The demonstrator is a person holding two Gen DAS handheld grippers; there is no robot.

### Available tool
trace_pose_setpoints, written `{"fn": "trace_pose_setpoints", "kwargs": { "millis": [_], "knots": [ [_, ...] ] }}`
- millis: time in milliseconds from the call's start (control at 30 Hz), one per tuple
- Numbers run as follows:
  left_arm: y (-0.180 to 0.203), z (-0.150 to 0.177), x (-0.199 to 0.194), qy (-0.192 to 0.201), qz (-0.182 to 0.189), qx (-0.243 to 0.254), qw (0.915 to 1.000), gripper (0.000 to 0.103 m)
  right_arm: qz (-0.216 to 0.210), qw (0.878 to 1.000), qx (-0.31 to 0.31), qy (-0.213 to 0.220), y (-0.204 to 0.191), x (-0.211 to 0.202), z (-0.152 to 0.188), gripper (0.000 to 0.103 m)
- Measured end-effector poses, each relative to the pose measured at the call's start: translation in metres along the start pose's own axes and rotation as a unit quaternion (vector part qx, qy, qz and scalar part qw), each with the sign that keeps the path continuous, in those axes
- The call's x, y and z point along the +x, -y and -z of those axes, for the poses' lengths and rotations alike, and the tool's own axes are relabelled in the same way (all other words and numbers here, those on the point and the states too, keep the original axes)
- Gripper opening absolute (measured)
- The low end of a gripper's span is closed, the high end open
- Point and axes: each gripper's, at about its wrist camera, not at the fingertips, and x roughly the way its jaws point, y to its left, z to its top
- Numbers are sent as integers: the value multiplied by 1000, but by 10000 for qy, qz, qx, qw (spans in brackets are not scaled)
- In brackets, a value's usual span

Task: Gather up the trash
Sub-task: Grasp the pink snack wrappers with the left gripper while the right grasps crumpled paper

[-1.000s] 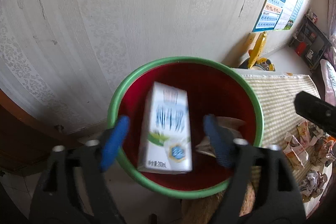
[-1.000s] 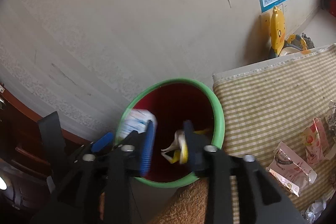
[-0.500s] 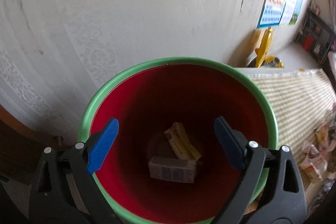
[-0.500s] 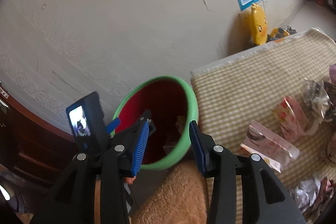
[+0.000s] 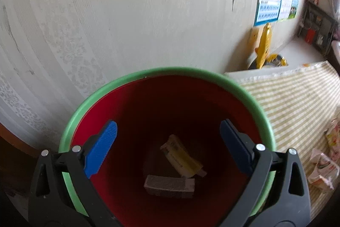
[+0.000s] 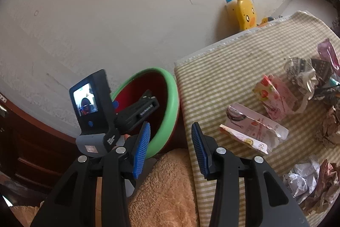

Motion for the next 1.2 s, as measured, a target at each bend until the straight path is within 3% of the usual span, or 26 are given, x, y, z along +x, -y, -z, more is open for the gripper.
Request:
{"fn": "trace_pose_setpoints", "kwargs": {
  "millis": [167, 367, 600, 700, 867, 933, 1033, 1200],
  "knots": [
    [-1, 2, -7, 328, 87, -56, 9994, 96, 33, 10000, 69, 29, 9, -6, 2, 40],
    [-4, 3, -18, 602, 455, -276, 9968, 95, 152, 9995, 281, 77, 28, -17, 10, 40],
    [7, 16, -22, 445, 584, -74, 9973, 96, 265, 9980, 556, 155, 51, -31, 15, 41],
    [9, 16, -18, 285, 604, -15, 9978, 98, 348, 9974, 608, 182, 58, -36, 16, 49],
    [12, 17, -16, -46, 408, 111, 9991, 98, 859, 9922, 808, 408, 86, -61, 12, 52],
    [12, 18, -22, -161, 259, 177, 9994, 98, 1246, 9868, 900, 511, 102, -77, 14, 56],
    [16, 18, -41, -221, 438, 59, 9988, 98, 1754, 9771, 1087, 518, 128, -96, 26, 58],
    [43, 16, -71, -618, 1106, -187, 9918, 98, 1944, 9664, 1651, 329, 169, -105, 59, 58]
  ]
}}
